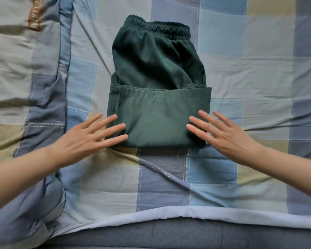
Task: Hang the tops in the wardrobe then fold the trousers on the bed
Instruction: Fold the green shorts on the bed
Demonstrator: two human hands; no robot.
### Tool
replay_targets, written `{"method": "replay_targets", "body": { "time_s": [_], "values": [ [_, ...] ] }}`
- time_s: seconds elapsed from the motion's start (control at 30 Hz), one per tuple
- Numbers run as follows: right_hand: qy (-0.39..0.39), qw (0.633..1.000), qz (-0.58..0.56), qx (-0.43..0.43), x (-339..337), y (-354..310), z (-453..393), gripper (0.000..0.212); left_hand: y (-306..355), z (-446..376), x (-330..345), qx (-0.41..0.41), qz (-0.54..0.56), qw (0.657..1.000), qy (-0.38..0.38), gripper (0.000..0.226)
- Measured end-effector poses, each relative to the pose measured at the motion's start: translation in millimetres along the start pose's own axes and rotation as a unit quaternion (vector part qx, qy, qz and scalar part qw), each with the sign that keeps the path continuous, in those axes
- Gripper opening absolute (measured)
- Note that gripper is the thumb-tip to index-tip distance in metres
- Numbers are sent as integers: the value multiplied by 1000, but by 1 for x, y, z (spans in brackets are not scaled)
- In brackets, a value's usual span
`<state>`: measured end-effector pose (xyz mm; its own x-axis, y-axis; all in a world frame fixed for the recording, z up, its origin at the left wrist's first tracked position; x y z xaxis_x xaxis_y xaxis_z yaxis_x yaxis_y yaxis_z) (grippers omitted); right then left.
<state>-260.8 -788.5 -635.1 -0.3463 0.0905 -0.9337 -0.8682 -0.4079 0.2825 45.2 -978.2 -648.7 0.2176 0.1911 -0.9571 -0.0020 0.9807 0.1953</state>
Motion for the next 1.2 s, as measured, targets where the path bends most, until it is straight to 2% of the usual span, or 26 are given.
{"method": "replay_targets", "body": {
  "time_s": [0.07, 0.17, 0.27, 0.47, 0.67, 0.73, 0.8, 0.83, 0.87, 0.9, 0.97, 1.0, 1.03, 1.07, 1.1, 1.13, 1.17, 1.2],
  "values": [
    [-26, 998, 49, -27, 18, 5, -10, 68, -14, -11, 5, 29, -48, 998, -20, 83],
    [-23, 995, 82, -55, 39, 13, -31, 63, -33, -43, 11, 41, -80, 996, -15, 68],
    [-14, 998, 39, -47, 46, 18, -44, 55, -48, -71, 13, 38, -76, 996, -25, 60],
    [-57, 994, -74, -48, 43, 26, -45, 62, -47, -72, 11, 7, -32, 999, -22, 63],
    [-119, 972, -192, -68, 28, 4, -13, 71, -1, -52, 10, 7, 74, 997, -24, 63],
    [-131, 960, -239, -60, 18, -9, 3, 74, 20, -46, 3, 4, 143, 989, -27, 63],
    [-132, 932, -332, -58, 1, -21, 17, 71, 30, -36, 31, -31, 255, 963, -82, 61],
    [-144, 906, -395, -48, -9, -23, 23, 67, 33, -28, 45, -63, 338, 931, -123, 55],
    [-160, 874, -459, -24, -17, -24, 31, 61, 34, -17, 55, -111, 439, 877, -161, 49],
    [-171, 837, -519, 7, -26, -25, 36, 52, 33, -6, 62, -161, 542, 807, -172, 47],
    [-152, 738, -650, 100, -37, -23, 42, 33, 29, 4, 58, -270, 701, 648, -128, 50],
    [-116, 682, -701, 175, -38, -18, 42, 24, 27, 1, 48, -317, 745, 581, -79, 49],
    [-84, 611, -746, 251, -37, -13, 40, 15, 26, 2, 38, -343, 773, 532, -39, 54],
    [-56, 541, -776, 319, -32, -7, 36, 15, 25, 4, 27, -354, 807, 472, -6, 64],
    [-26, 484, -787, 382, -24, -1, 31, 31, 24, 0, 17, -371, 830, 415, 36, 70],
    [-7, 460, -776, 431, -14, 6, 26, 40, 20, -4, 10, -390, 835, 379, 81, 65],
    [-2, 455, -760, 465, -5, 11, 18, 37, 14, -8, 8, -417, 823, 365, 128, 53],
    [-5, 461, -749, 476, 2, 13, 8, 32, 12, -13, 8, -447, 796, 371, 167, 43]
  ]
}}
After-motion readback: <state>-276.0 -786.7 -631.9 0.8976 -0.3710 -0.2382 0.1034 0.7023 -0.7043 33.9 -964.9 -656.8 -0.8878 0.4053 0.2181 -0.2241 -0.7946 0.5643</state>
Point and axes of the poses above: each hand's wrist, its own z-axis away from the middle knuckle, its own x-axis out of the palm, y = z × x, the point moved 5 cm from there along -z, towards the middle knuckle, and after that the axes turned 10 degrees about z, right-handed, at the moved point
